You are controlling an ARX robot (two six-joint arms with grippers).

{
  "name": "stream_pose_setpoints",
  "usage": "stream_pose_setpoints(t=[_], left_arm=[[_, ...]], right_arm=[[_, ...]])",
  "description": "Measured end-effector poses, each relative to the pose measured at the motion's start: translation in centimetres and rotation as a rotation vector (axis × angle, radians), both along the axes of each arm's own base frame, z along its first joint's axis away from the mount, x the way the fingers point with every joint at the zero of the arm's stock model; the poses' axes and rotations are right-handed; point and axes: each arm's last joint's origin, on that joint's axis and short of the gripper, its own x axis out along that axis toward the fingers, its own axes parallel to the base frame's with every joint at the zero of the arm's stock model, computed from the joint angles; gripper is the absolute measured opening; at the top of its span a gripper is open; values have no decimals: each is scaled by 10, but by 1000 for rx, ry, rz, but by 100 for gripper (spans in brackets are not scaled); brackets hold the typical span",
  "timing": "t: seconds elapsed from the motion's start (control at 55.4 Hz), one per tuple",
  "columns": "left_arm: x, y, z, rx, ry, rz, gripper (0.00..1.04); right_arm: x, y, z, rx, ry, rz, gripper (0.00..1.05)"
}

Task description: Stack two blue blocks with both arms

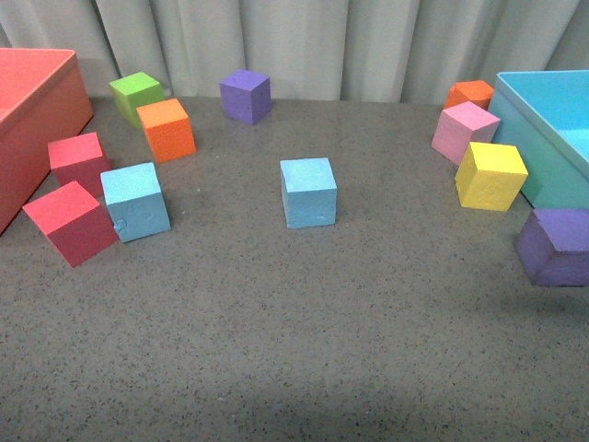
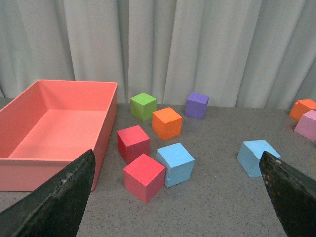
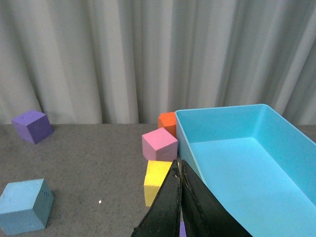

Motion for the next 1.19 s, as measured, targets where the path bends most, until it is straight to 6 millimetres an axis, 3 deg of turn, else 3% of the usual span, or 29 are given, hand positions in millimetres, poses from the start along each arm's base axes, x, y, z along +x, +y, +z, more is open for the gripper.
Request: stream_pose_setpoints(t=[0.578, 1.192], left_arm=[[0, 0, 0, 0, 0, 0, 98], [0, 0, 0, 0, 0, 0, 98]], right_arm=[[-62, -26, 2, 3, -6, 3, 1], [-93, -26, 7, 3, -24, 5, 1]])
